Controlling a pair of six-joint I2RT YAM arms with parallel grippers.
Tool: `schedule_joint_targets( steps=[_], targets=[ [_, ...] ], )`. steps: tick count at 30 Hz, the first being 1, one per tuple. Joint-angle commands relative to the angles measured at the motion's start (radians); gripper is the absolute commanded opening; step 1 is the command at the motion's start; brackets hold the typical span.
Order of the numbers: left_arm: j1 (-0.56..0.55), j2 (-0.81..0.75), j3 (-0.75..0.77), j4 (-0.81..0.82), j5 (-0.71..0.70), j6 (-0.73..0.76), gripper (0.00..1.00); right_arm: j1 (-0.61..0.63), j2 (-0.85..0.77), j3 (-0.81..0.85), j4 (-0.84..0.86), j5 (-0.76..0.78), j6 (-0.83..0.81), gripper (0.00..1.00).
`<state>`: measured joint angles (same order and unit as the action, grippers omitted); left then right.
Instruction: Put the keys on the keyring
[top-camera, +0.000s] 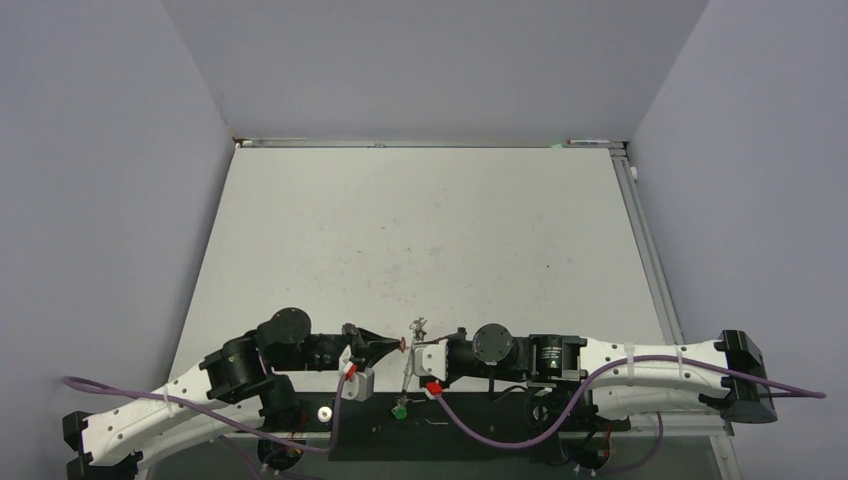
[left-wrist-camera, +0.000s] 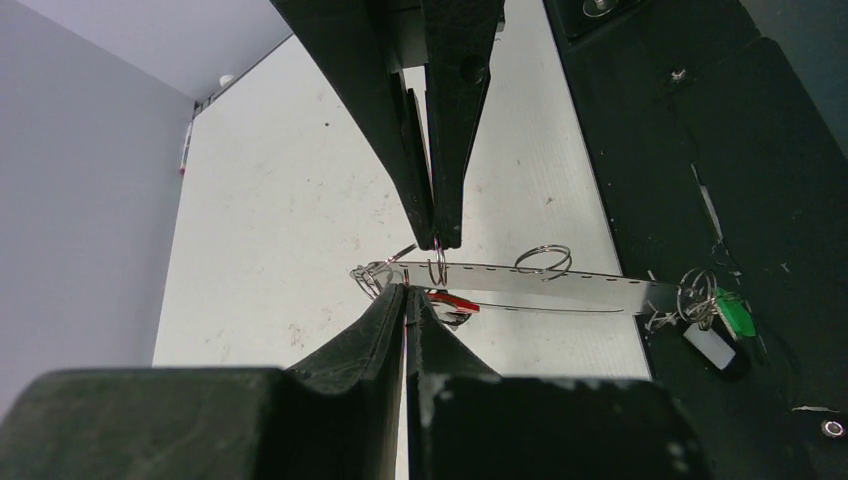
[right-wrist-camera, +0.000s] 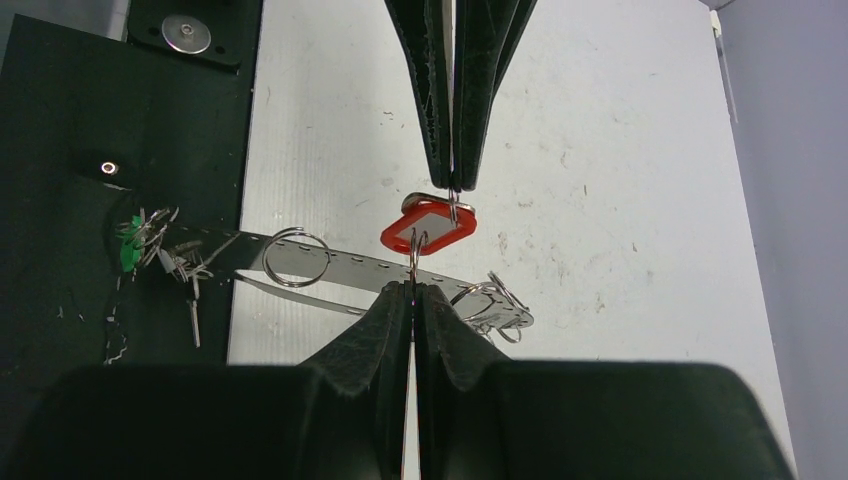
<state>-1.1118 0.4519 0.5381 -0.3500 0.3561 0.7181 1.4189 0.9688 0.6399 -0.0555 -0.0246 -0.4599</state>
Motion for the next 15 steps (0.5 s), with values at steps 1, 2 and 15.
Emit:
schedule_joint_targets(
  steps=[1, 2, 15],
  targets=[
    [-0.005, -0.005, -0.007, 0.054, 0.013, -0.013, 0.00, -0.008, 0.003, 0.059, 0.059, -0.021, 0.008, 0.05],
    [-0.005, -0.003, -0.007, 0.055, 0.014, -0.014, 0.00, -0.008, 0.005, 0.060, 0.059, -0.020, 0.009, 0.05],
    [-0.005, -0.002, -0.018, 0.069, 0.046, -0.035, 0.00, -0.024, 0.015, 0.066, 0.060, -0.036, 0.010, 0.05]
  ],
)
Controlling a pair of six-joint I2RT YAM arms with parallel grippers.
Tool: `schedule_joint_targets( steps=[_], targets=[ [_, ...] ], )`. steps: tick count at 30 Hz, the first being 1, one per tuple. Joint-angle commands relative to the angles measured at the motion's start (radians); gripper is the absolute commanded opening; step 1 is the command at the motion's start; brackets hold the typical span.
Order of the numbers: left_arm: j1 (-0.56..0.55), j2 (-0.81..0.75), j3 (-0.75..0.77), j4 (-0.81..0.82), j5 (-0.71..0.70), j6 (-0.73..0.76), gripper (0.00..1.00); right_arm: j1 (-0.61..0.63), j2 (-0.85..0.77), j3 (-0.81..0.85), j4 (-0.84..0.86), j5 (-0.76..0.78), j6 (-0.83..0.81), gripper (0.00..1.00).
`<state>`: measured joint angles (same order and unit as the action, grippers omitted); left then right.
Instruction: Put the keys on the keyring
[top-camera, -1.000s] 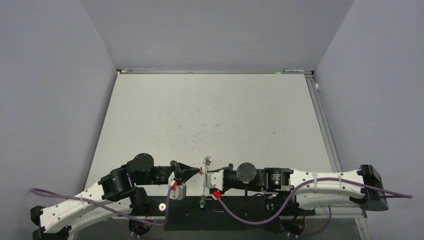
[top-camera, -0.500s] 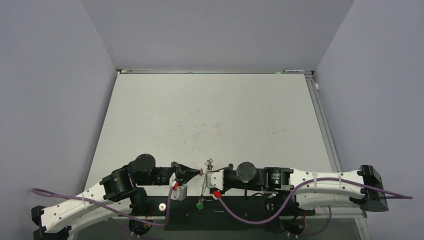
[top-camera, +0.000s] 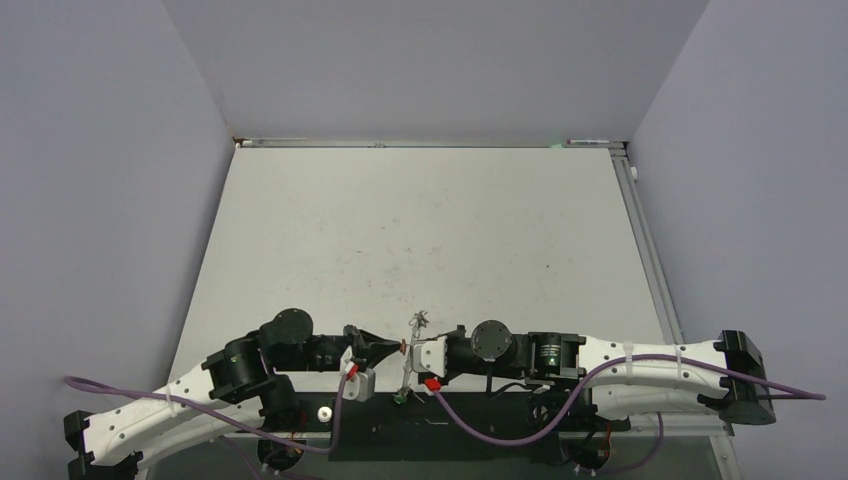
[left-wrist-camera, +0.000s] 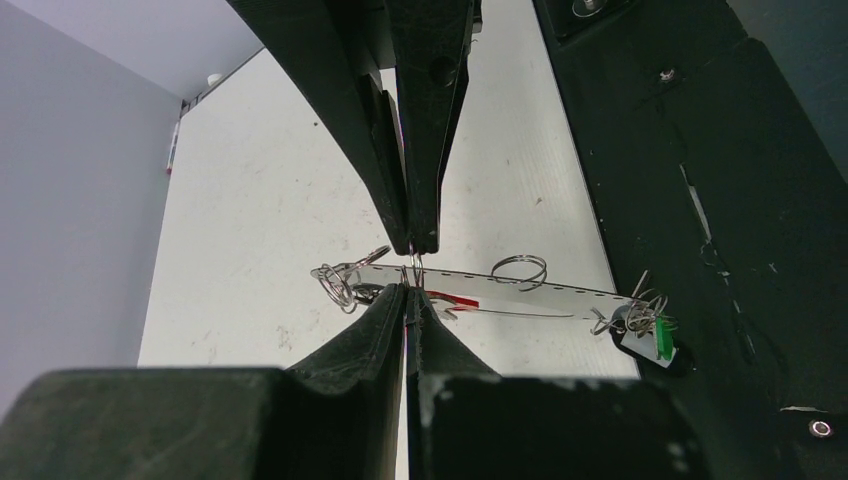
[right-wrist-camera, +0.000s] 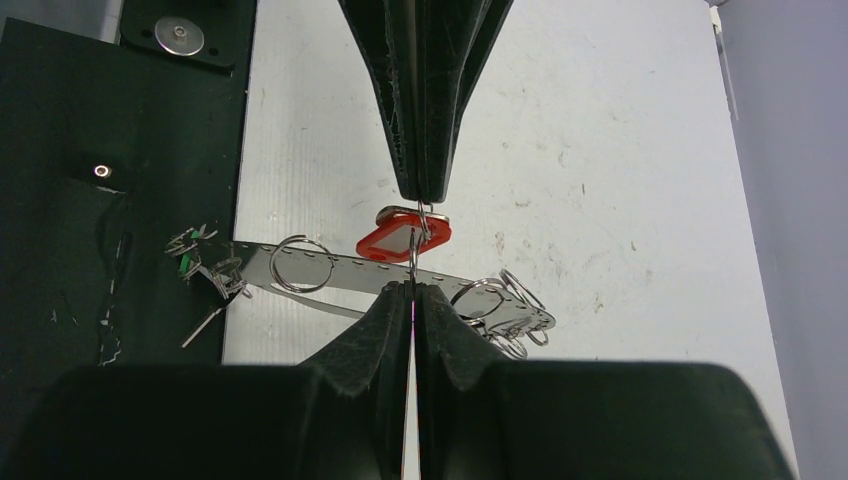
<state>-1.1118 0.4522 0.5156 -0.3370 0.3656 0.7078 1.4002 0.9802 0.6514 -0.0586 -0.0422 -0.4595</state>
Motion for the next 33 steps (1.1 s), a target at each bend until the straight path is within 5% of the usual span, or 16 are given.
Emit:
schedule_joint_targets(
  steps=[1, 33],
  targets=[
    [-0.006, -0.003, 0.003, 0.056, 0.038, -0.027, 0.00, -0.006, 0.004, 0.054, 0.063, -0.018, 0.010, 0.05],
    [-0.005, 0.005, -0.006, 0.046, 0.110, -0.044, 0.00, -0.012, 0.002, 0.063, 0.033, -0.021, 0.022, 0.05]
  ],
)
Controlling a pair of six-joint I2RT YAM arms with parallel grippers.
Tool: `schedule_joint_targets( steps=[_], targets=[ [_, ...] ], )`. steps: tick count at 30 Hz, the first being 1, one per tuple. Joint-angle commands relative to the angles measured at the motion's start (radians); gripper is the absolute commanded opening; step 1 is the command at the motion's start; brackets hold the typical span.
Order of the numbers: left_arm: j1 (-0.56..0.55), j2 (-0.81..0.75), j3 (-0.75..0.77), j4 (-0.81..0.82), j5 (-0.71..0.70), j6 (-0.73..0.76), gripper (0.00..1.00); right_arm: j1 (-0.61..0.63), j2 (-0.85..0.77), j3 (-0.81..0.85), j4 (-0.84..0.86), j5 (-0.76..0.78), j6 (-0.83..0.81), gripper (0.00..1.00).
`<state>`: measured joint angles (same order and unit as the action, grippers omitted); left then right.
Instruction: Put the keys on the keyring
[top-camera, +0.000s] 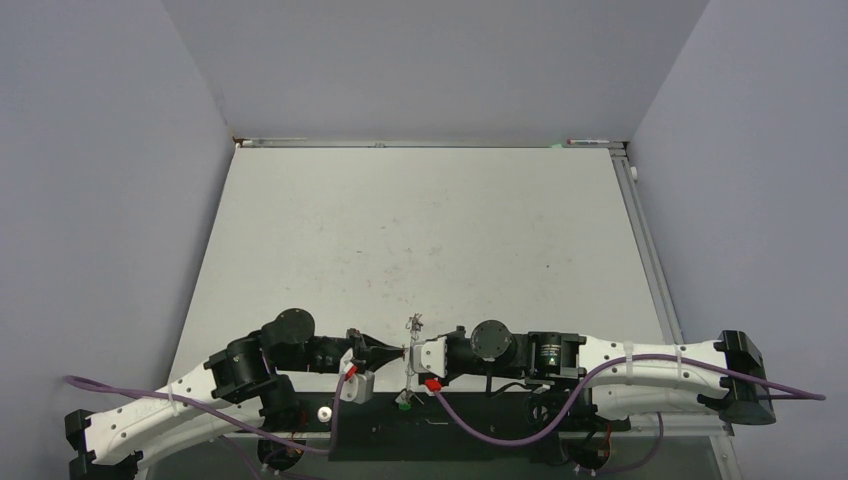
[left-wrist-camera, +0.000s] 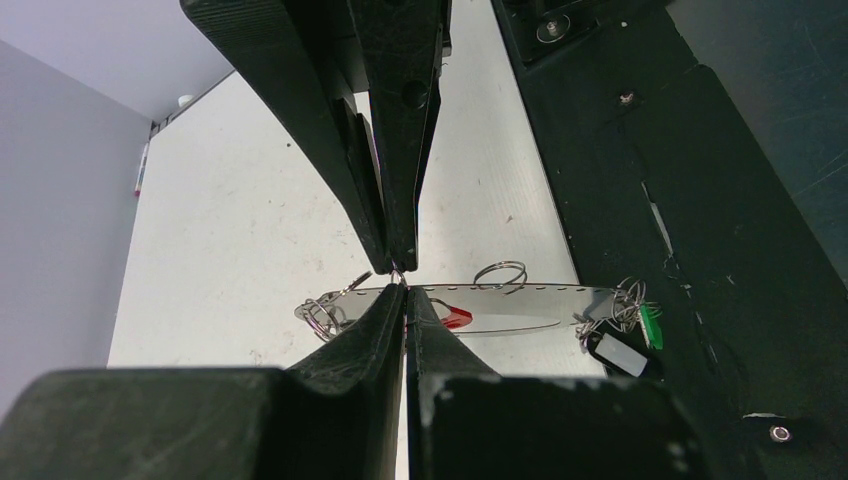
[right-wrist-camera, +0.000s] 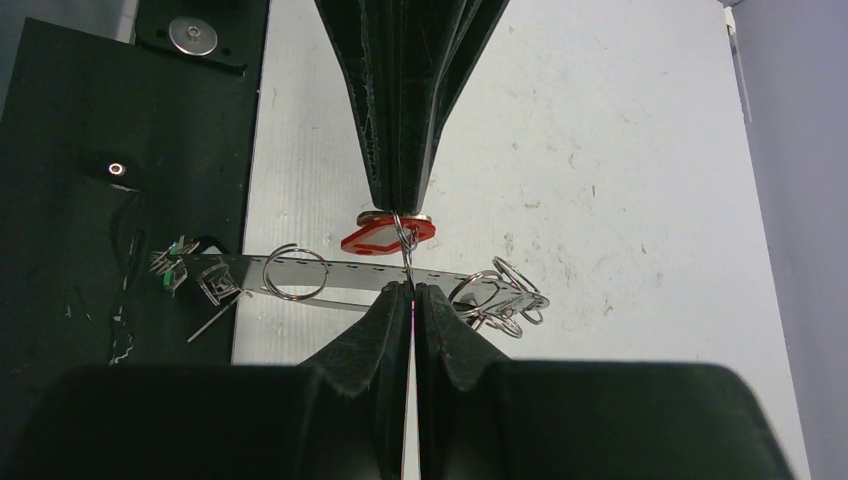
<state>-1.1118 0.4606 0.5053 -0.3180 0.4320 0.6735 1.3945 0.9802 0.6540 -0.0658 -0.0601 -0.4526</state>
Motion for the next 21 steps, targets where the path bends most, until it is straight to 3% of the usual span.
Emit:
schedule_joint_targets(
  steps=[1, 21],
  targets=[
    [-0.005, -0.005, 0.004, 0.027, 0.043, -0.009, 0.00, -0.007, 0.001, 0.061, 0.040, 0.001, 0.015, 0.05],
    [-0.006, -0.007, -0.001, 0.000, 0.051, -0.007, 0.00, -0.006, -0.022, 0.079, 0.017, 0.004, 0.032, 0.05]
  ],
)
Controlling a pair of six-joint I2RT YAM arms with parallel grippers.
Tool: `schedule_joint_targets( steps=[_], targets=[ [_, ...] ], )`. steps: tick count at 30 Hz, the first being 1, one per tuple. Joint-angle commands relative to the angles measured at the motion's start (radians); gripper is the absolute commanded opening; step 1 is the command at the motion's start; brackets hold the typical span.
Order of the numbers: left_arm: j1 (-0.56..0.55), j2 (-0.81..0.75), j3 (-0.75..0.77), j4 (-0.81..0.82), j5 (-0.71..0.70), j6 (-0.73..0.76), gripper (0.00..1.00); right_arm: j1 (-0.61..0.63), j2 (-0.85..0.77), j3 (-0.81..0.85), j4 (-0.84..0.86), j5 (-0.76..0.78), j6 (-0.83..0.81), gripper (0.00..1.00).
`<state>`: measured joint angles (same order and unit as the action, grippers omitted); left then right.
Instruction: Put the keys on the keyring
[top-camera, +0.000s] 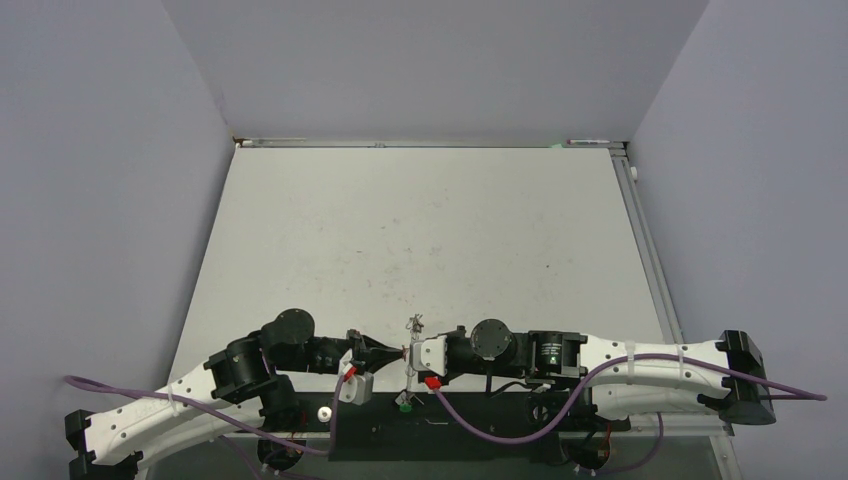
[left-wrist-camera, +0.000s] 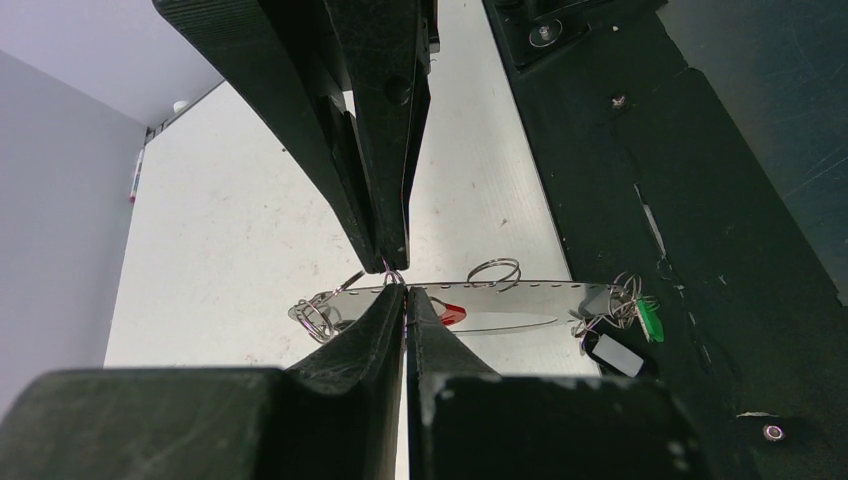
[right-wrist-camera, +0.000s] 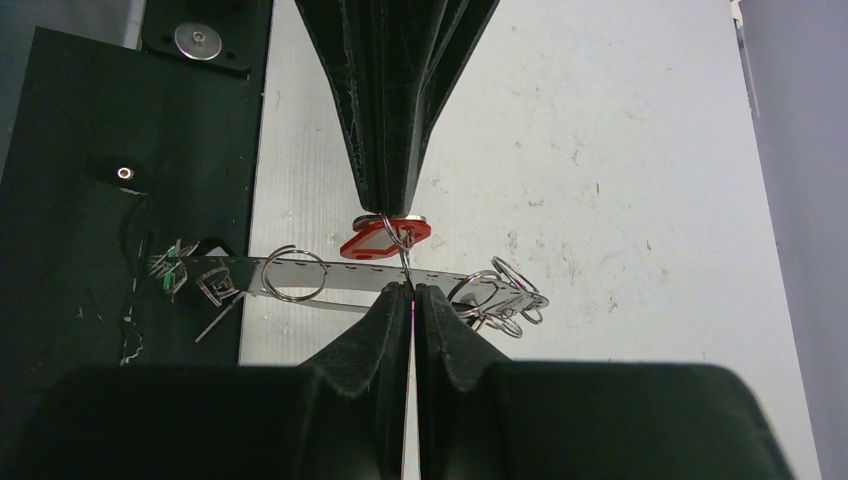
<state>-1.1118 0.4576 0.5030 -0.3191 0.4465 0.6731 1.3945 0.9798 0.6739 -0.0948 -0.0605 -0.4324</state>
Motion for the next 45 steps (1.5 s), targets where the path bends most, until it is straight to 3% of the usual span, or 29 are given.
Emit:
schedule_joint_targets(
  steps=[1, 45],
  targets=[
    [-0.006, -0.005, 0.002, -0.002, 0.037, -0.006, 0.00, -0.007, -0.024, 0.059, 0.045, 0.004, 0.013, 0.05],
    [-0.005, -0.045, -0.024, 0.028, -0.014, -0.038, 0.03, -0.002, -0.107, 0.036, 0.079, -0.013, 0.015, 0.05]
  ],
)
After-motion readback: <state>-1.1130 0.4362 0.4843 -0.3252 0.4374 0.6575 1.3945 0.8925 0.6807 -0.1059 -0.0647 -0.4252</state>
